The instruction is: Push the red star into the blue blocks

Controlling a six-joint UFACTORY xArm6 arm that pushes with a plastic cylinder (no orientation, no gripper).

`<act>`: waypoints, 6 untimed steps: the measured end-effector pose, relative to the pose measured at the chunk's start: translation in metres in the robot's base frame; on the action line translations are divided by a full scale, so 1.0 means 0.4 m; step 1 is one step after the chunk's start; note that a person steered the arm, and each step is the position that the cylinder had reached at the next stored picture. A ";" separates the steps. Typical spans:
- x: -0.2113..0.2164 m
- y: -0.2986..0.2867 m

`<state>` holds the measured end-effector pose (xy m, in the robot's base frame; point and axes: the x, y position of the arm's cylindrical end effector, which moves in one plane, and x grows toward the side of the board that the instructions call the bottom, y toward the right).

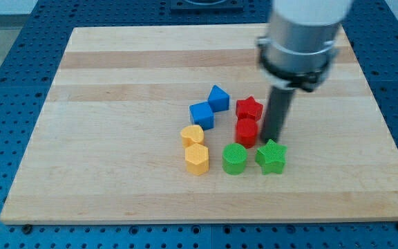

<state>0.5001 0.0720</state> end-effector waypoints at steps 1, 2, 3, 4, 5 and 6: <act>0.016 -0.173; 0.016 -0.202; 0.016 -0.084; 0.014 0.061; -0.038 0.178; -0.118 0.212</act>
